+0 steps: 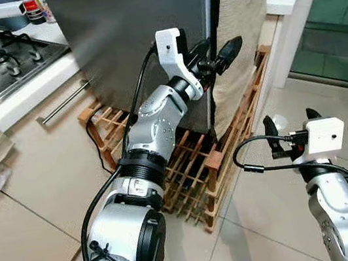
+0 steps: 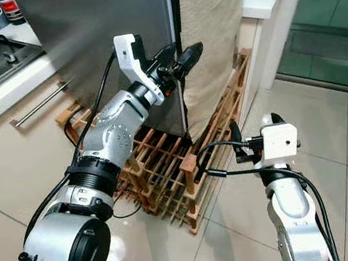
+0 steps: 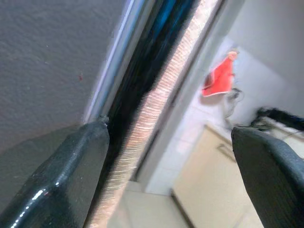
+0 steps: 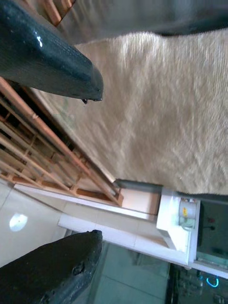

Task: Restocking fridge

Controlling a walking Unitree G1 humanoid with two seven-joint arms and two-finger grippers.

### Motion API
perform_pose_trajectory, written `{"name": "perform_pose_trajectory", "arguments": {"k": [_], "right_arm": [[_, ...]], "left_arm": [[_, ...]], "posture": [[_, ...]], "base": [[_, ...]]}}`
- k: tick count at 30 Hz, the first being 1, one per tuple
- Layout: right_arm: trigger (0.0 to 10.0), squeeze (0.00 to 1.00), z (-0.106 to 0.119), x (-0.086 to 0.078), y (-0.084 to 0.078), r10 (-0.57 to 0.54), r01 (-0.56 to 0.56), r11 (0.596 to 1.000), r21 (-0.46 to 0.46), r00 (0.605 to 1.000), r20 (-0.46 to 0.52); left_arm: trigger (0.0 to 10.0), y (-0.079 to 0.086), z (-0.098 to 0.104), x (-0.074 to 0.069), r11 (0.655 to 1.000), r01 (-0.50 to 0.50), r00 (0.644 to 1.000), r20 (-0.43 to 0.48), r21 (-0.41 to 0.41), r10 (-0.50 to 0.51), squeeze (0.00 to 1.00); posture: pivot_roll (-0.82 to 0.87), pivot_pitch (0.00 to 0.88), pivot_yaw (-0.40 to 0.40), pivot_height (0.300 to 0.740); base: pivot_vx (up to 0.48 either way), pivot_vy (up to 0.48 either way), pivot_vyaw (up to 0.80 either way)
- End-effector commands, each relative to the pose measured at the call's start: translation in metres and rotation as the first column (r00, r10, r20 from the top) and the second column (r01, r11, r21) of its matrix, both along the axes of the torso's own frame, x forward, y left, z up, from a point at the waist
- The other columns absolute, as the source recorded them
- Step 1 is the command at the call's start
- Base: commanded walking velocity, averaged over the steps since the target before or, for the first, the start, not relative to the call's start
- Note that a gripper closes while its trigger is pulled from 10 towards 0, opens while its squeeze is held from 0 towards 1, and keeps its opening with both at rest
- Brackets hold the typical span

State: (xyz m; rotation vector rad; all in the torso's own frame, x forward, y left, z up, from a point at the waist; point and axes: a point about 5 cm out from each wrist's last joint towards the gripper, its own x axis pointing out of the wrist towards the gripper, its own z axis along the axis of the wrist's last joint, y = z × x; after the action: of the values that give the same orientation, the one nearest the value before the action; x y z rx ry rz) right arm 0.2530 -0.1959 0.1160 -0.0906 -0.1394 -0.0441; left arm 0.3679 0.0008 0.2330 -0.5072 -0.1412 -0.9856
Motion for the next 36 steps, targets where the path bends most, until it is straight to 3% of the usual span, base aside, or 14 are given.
{"name": "perform_pose_trajectory", "arguments": {"k": [1,9,14,17,18,20,21,25,26,30,31,33,35,36], "right_arm": [[10.0,0.0,-0.001,-0.001,-0.002,-0.019,0.019,1.0,0.005,1.0,-0.003],[10.0,0.0,-0.004,-0.003,-0.001,-0.02,0.02,1.0,0.006,1.0,-0.014],[10.0,0.0,-0.004,-0.003,-0.001,-0.017,0.017,1.0,0.007,1.0,-0.012],[10.0,0.0,-0.003,-0.002,-0.001,-0.017,0.017,1.0,0.008,1.0,-0.011],[10.0,0.0,-0.003,-0.002,-0.001,-0.017,0.017,1.0,0.008,1.0,-0.01],[10.0,0.0,-0.003,-0.002,-0.001,-0.017,0.017,1.0,0.008,1.0,-0.01],[10.0,0.0,-0.003,-0.003,-0.002,-0.017,0.017,1.0,0.008,1.0,-0.009],[10.0,0.0,-0.003,-0.004,-0.003,-0.022,0.022,1.0,0.008,1.0,-0.005],[10.0,0.0,-0.002,-0.005,-0.006,-0.033,0.033,0.999,0.007,0.999,0.0],[10.0,0.0,-0.002,-0.008,-0.009,-0.047,0.047,0.999,0.006,0.999,0.006],[10.0,0.0,-0.003,-0.008,-0.011,-0.061,0.061,0.998,0.011,0.998,0.003],[10.0,0.0,-0.002,-0.008,-0.012,-0.064,0.064,0.998,0.014,0.998,0.002],[10.0,0.0,-0.002,-0.007,-0.012,-0.064,0.064,0.998,0.014,0.998,0.003],[10.0,0.0,-0.001,-0.005,-0.011,-0.062,0.062,0.998,0.017,0.998,0.005]], "left_arm": [[10.0,-0.08,0.017,-0.047,0.95,0.274,0.962,0.031,-0.152,-0.273,0.0],[10.0,-0.075,0.008,-0.046,0.966,0.239,0.971,0.011,-0.102,-0.239,0.0],[10.0,-0.04,-0.012,-0.035,0.999,0.046,0.999,-0.007,-0.012,-0.046,0.0],[10.0,-0.022,-0.018,-0.033,1.0,-0.029,1.0,0.0,0.011,0.029,0.0],[10.0,-0.005,-0.019,-0.029,0.992,-0.118,0.993,0.023,0.04,0.117,0.0],[10.0,0.0,-0.02,-0.029,0.989,-0.144,0.989,0.03,0.047,0.142,0.0],[10.0,0.02,-0.021,-0.025,0.966,-0.248,0.968,0.043,0.069,0.246,0.0],[10.0,0.046,-0.018,-0.026,0.928,-0.363,0.931,0.074,0.079,0.358,0.0],[10.0,0.063,-0.019,-0.033,0.904,-0.417,0.908,0.098,0.097,0.408,0.0],[10.0,0.073,-0.024,-0.042,0.883,-0.452,0.891,0.118,0.13,0.439,0.0],[10.0,0.081,-0.035,-0.049,0.821,-0.535,0.845,0.14,0.2,0.516,0.0],[10.0,0.088,-0.044,-0.052,0.769,-0.593,0.805,0.133,0.241,0.579,0.0],[10.0,0.09,-0.047,-0.052,0.754,-0.607,0.792,0.121,0.251,0.598,0.0],[10.0,0.103,-0.058,-0.05,0.659,-0.678,0.724,0.139,0.325,0.676,0.0]], "posture": [[-0.15,0.0,0.078,0.727],[-0.15,0.0,0.077,0.727],[-0.14,0.0,0.072,0.727],[-0.13,0.0,0.072,0.727],[-0.13,0.0,0.071,0.727],[-0.12,0.0,0.072,0.727],[-0.12,0.0,0.077,0.727],[-0.12,0.0,0.078,0.727],[-0.11,0.0,0.076,0.727],[-0.1,0.0,0.072,0.727],[-0.09,0.0,0.07,0.727],[-0.09,0.0,0.07,0.727],[-0.09,0.0,0.071,0.727],[-0.09,0.0,0.07,0.727]], "base": [[0.0,0.0,0.0],[0.0,0.0,0.0],[0.0,0.0,0.0],[0.0,0.0,0.0],[0.0,0.0,0.0],[0.0,0.0,0.0],[0.0,0.0,0.0],[0.0,0.0,0.0],[0.0,0.0,0.0],[0.0,0.0,0.0],[0.0,0.0,0.0],[0.0,0.0,0.0],[0.0,0.0,0.0],[0.0,0.0,0.0]]}}
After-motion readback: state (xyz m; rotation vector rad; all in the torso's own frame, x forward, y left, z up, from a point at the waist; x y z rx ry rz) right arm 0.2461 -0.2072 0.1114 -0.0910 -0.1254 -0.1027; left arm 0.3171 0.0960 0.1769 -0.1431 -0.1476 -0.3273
